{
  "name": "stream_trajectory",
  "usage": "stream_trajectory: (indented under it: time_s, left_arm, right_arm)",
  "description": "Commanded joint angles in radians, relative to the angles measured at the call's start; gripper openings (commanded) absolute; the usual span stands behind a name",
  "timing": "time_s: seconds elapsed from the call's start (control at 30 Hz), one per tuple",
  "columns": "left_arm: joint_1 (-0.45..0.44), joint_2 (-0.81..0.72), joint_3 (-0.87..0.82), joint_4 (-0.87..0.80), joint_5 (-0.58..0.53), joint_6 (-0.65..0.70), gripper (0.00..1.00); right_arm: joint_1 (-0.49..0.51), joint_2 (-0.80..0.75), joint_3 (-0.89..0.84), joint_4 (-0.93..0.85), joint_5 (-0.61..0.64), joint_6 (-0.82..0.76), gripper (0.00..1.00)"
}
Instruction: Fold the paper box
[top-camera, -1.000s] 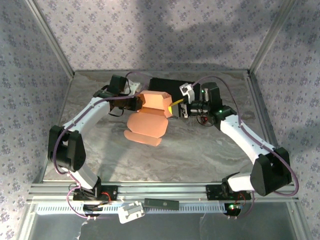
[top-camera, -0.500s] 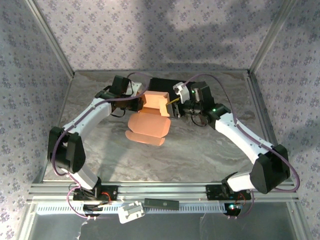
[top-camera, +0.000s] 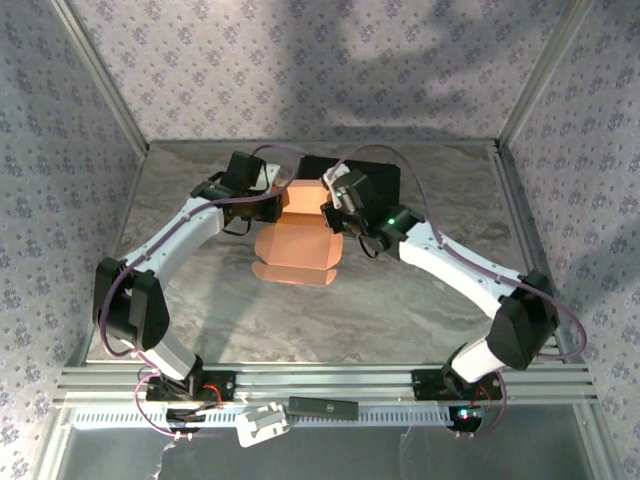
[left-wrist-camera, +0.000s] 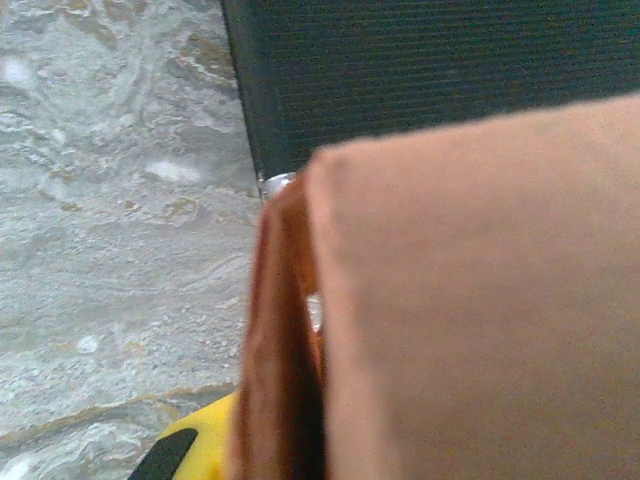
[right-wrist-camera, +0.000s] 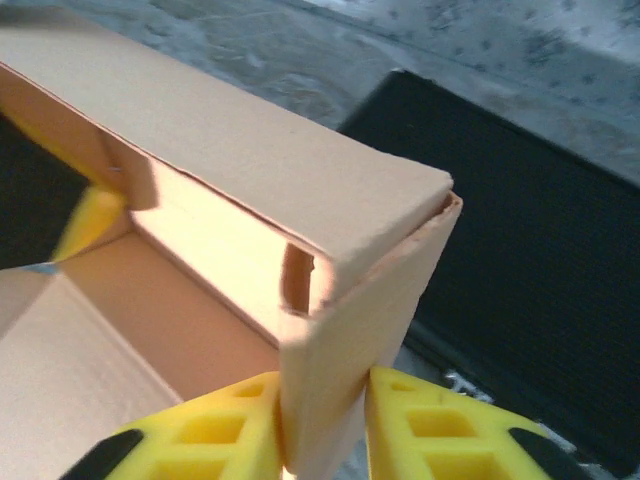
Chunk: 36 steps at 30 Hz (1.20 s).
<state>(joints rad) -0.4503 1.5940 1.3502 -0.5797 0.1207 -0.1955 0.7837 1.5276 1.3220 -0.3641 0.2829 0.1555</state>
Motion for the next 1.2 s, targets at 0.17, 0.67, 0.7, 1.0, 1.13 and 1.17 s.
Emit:
stream_trajectory:
  time_s: [0.17, 0.67, 0.7, 1.0, 1.13, 1.17]
  left_arm:
    - [-0.073, -0.048, 0.070, -0.092, -0.084, -0.079, 0.00]
    - [-0.104, -0.055, 0.079, -0.156, -0.146, -0.143, 0.00]
    - [-0.105, -0.055, 0.080, -0.158, -0.150, -0.147, 0.00]
    - [-0.116, -0.053, 0.089, -0.184, -0.172, -0.179, 0.00]
    - [-0.117, -0.052, 0.090, -0.188, -0.170, -0.192, 0.00]
    - [-0.118, -0.051, 0.092, -0.190, -0.170, -0.195, 0.00]
  right_arm:
    - [0.102, 0.138, 0.153, -0.117, 0.439, 0.111, 0.02]
    - [0.084, 0.152, 0.168, -0.110, 0.430, 0.152, 0.13]
    - [0.085, 0.154, 0.169, -0.113, 0.436, 0.159, 0.13]
    - [0.097, 0.168, 0.170, -0.113, 0.488, 0.177, 0.00]
    - [0.096, 0.169, 0.170, -0.110, 0.482, 0.183, 0.00]
    - [0.090, 0.165, 0.168, -0.107, 0.466, 0.187, 0.04]
